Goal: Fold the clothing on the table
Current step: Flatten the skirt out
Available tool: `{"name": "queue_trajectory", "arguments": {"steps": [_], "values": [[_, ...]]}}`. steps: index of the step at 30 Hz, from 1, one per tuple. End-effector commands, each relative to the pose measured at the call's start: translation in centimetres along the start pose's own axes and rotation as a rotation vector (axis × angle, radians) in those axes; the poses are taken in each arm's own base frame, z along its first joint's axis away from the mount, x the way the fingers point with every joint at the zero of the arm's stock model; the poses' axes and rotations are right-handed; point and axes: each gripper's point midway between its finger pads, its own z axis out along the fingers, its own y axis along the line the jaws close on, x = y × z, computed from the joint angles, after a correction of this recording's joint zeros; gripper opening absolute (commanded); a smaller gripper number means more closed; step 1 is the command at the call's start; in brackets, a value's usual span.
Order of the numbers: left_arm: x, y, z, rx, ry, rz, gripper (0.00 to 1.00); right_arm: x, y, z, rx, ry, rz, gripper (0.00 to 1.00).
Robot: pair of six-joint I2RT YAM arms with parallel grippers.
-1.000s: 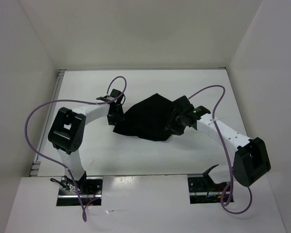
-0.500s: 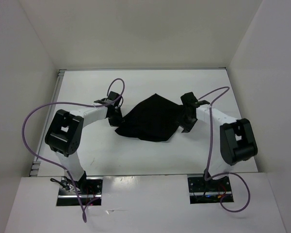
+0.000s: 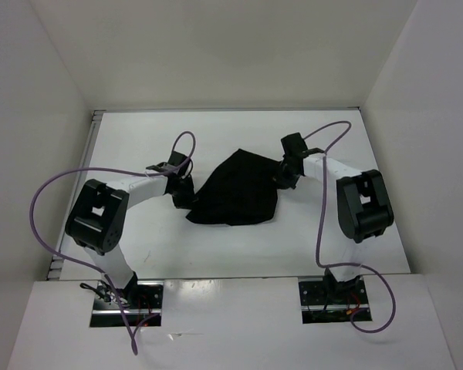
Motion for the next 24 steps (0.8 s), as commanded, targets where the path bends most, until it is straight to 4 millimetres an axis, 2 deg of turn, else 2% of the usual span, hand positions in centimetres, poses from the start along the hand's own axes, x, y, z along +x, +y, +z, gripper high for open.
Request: {"name": "queue_trajectory", "arguments": {"steps": [1, 3, 4, 6, 7, 9, 11, 13, 14, 15, 17, 18, 19, 21, 22, 24], "values": [[1.9, -1.5, -1.4, 0.103, 0.061, -0.011, 0.0, -5.6, 5.9, -8.6, -0.238, -0.216, -0.073, 0.0], [1.9, -1.9, -2.3, 0.132, 0.042, -0.016, 0.0, -6.6, 7.9, -12.9, -0.327, -0.263, -0.115, 0.0], [2.1, -2.0, -2.7, 0.146, 0.044, -0.027, 0.0, -6.7, 8.8, -16.2, -0.401, -0.297, -0.136, 0.0], [1.2, -3.4, -4.3, 0.206, -0.003, -0.023, 0.0, -6.3, 10.2, -20.0, -0.482, -0.338, -0.195, 0.0], [1.2, -3.8, -4.7, 0.225, -0.005, -0.028, 0.0, -5.1, 11.2, -23.1, -0.588, -0.323, -0.245, 0.0], [0.7, -4.7, -5.9, 0.275, -0.034, -0.015, 0.0, -3.0, 12.4, -26.7, -0.738, -0.3, -0.38, 0.0], [0.7, -5.0, -6.3, 0.288, -0.034, -0.023, 0.0, 0.3, 12.7, -30.4, -0.892, -0.25, -0.489, 0.0], [0.1, -5.5, -6.8, 0.305, -0.056, -0.016, 0.0, 0.5, 11.9, -30.7, -0.867, -0.253, -0.459, 0.0], [0.2, -5.4, -6.5, 0.3, -0.049, -0.018, 0.0, 0.0, 11.0, -29.9, -0.799, -0.274, -0.419, 0.0], [0.3, -5.3, -6.1, 0.292, -0.04, -0.021, 0.0, 0.9, 10.1, -29.2, -0.772, -0.228, -0.438, 0.0], [0.1, -5.6, -6.4, 0.305, -0.039, -0.027, 0.0, 4.4, 10.5, -30.5, -0.903, -0.13, -0.567, 0.0], [0.1, -5.6, -6.4, 0.305, -0.039, -0.027, 0.0, 4.6, 10.7, -32.1, -0.94, -0.199, -0.593, 0.0], [0.1, -5.6, -6.4, 0.305, -0.039, -0.027, 0.0, 3.5, 10.2, -31.5, -0.854, -0.247, -0.484, 0.0], [0.2, -5.6, -6.1, 0.3, -0.031, -0.038, 0.0, -1.0, 6.4, -27.4, -0.537, -0.342, -0.26, 0.0], [0.1, -5.7, -6.1, 0.305, -0.038, -0.036, 0.0, -0.8, 5.4, -26.7, -0.565, -0.277, -0.356, 0.0], [0.1, -5.7, -6.1, 0.305, -0.038, -0.036, 0.0, 2.7, 8.2, -30.1, -0.865, -0.146, -0.497, 0.0]]}}
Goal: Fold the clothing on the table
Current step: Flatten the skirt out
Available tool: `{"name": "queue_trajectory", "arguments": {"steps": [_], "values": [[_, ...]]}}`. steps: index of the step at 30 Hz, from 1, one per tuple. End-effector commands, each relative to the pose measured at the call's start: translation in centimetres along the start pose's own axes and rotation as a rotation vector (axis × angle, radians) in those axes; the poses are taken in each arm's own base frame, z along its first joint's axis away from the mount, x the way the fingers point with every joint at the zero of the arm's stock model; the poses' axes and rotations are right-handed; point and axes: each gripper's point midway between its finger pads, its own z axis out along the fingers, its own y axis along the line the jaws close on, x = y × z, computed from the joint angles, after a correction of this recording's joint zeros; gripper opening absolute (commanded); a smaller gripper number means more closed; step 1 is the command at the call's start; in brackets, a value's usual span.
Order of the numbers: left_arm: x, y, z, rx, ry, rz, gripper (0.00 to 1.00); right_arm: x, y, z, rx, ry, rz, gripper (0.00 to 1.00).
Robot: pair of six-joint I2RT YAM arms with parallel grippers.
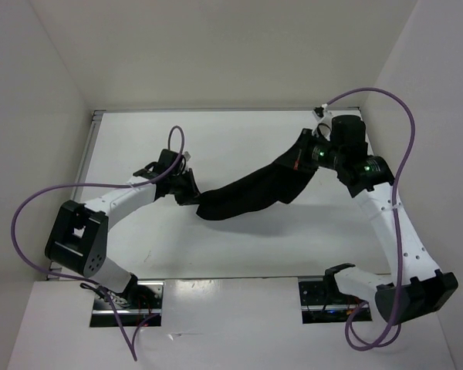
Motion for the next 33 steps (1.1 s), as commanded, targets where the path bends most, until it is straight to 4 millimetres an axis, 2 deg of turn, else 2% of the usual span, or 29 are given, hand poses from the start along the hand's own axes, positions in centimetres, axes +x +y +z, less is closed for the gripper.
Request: {"name": "queue_trajectory", "arguments": {"steps": [1, 2, 3, 4, 5, 6, 7, 8, 9, 11, 12, 13, 14, 16, 17, 18, 19, 20, 21, 22, 24, 25, 26, 27, 28, 29, 30, 32, 33], "values": [[-0.5, -0.7, 0.0, 0.018, -0.008, -0.007, 0.0, -0.7, 4.0, -2.4, -0.216, -0.042, -0.107, 0.0], [-0.3, -0.6, -0.1, 0.012, -0.001, -0.01, 0.0, -1.6, 3.2, -2.3, -0.088, -0.113, -0.022, 0.0], [-0.3, -0.5, -0.1, 0.012, -0.001, -0.01, 0.0, -4.6, -3.8, -1.9, 0.295, -0.284, 0.073, 0.0], [-0.3, -0.5, -0.1, 0.012, -0.001, -0.01, 0.0, -5.1, -7.0, -2.4, 0.453, -0.303, 0.15, 0.0], [-0.3, -0.5, -0.1, 0.012, -0.001, -0.01, 0.0, -4.2, -10.7, -3.3, 0.569, -0.244, 0.216, 0.0], [-0.3, -0.5, -0.1, 0.012, -0.001, -0.01, 0.0, -3.7, -11.2, -2.6, 0.548, -0.187, 0.223, 0.0], [-0.5, -0.4, 0.0, 0.005, -0.007, -0.01, 0.0, -2.7, -9.1, -1.5, 0.411, -0.114, 0.209, 0.0], [-0.5, -0.4, 0.0, 0.005, -0.007, -0.01, 0.0, -2.0, -4.6, 0.0, 0.229, -0.08, 0.101, 0.0], [-0.3, -0.3, -0.1, 0.0, -0.001, -0.013, 0.0, -0.6, -1.3, 0.6, 0.09, -0.01, 0.037, 0.0], [-0.4, -0.2, 0.0, -0.007, -0.007, -0.013, 0.0, 2.4, 10.2, -2.3, -0.369, 0.063, -0.176, 0.0], [-0.4, -0.2, 0.0, -0.007, -0.007, -0.013, 0.0, 2.7, 11.7, -3.4, -0.429, 0.034, -0.201, 0.0], [-0.4, -0.2, 0.0, -0.007, -0.007, -0.013, 0.0, 2.3, 12.0, -4.8, -0.432, -0.022, -0.219, 0.0], [-0.4, -0.2, 0.0, -0.007, -0.007, -0.013, 0.0, 1.5, 8.8, -3.5, -0.245, -0.069, -0.169, 0.0], [-0.4, -0.2, 0.0, -0.007, -0.007, -0.013, 0.0, -1.2, -0.7, -1.8, 0.162, -0.148, -0.004, 0.0], [-0.4, -0.2, 0.0, -0.007, -0.007, -0.013, 0.0, -1.7, -8.8, -0.3, 0.506, -0.159, 0.117, 0.0], [-0.3, -0.3, -0.1, 0.002, 0.001, -0.013, 0.0, -0.3, -12.7, -0.8, 0.628, -0.073, 0.176, 0.0], [-0.3, -0.3, -0.1, 0.002, 0.001, -0.013, 0.0, 0.8, -13.0, 0.1, 0.619, 0.001, 0.184, 0.0], [-0.3, -0.3, -0.1, 0.002, 0.001, -0.013, 0.0, 2.4, -10.2, 1.4, 0.496, 0.084, 0.177, 0.0], [-0.3, -0.3, -0.1, 0.002, 0.001, -0.013, 0.0, 3.5, -3.2, 3.2, 0.252, 0.123, 0.02, 0.0], [-0.2, 0.0, -0.1, -0.011, 0.002, -0.007, 0.0, 4.8, 2.1, 2.9, 0.055, 0.173, -0.053, 0.0], [-0.2, 0.0, -0.1, -0.011, 0.002, -0.007, 0.0, 7.0, 11.5, 0.0, -0.23, 0.197, -0.183, 0.0], [-0.2, 0.0, -0.1, -0.011, 0.002, -0.007, 0.0, 6.6, 10.6, 0.1, -0.153, 0.168, -0.175, 0.0], [-0.2, 0.0, -0.1, -0.011, 0.002, -0.007, 0.0, 4.6, 7.1, 0.8, 0.032, 0.072, -0.164, 0.0], [-0.2, 0.0, -0.1, -0.011, 0.002, -0.007, 0.0, 3.9, 2.9, 1.5, 0.187, 0.06, -0.119, 0.0], [-0.2, 0.0, -0.1, -0.011, 0.002, -0.007, 0.0, 2.1, -4.5, 0.9, 0.429, 0.035, 0.031, 0.0], [-0.2, 0.0, -0.1, -0.011, 0.002, -0.007, 0.0, 2.0, -7.7, 0.8, 0.516, 0.067, 0.076, 0.0], [-0.2, 0.0, -0.1, -0.011, 0.002, -0.007, 0.0, 2.0, -8.0, 1.4, 0.472, 0.106, 0.096, 0.0], [-0.4, -0.4, -0.4, -0.004, -0.006, -0.004, 0.0, 1.4, -5.0, 1.9, 0.327, 0.056, 0.048, 0.0], [-0.6, -0.3, -0.4, -0.013, -0.014, -0.004, 0.0, -0.3, -2.7, 1.3, 0.233, -0.023, 0.041, 0.0]]}}
